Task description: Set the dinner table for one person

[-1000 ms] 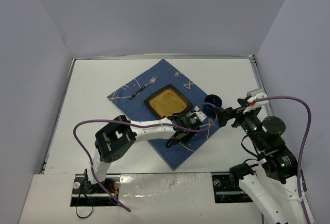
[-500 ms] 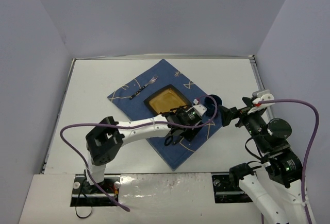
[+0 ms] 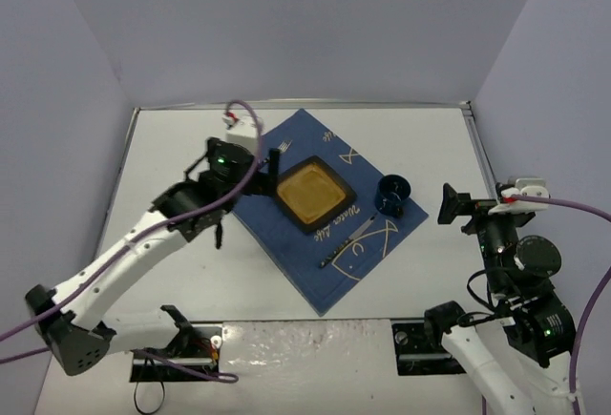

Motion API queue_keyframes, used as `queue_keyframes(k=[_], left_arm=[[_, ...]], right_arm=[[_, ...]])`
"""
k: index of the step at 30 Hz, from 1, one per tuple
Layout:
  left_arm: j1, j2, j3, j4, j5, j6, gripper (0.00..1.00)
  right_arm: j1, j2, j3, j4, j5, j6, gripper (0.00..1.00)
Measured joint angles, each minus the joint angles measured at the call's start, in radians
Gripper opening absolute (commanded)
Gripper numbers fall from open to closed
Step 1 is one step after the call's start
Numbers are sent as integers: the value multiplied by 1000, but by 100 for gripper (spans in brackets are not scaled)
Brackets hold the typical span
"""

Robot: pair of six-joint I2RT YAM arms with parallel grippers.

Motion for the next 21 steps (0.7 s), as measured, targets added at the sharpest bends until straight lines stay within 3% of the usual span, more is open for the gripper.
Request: queue_keyframes(k=[10,21], left_arm=[[300,-441,-177,-174,-130,97,97],[313,-832,-389,-237,-250,86,97]], right_arm=[[0,-33,-35,-18,207,-22,100],[0,-144,-139,-1,264,-10,100]])
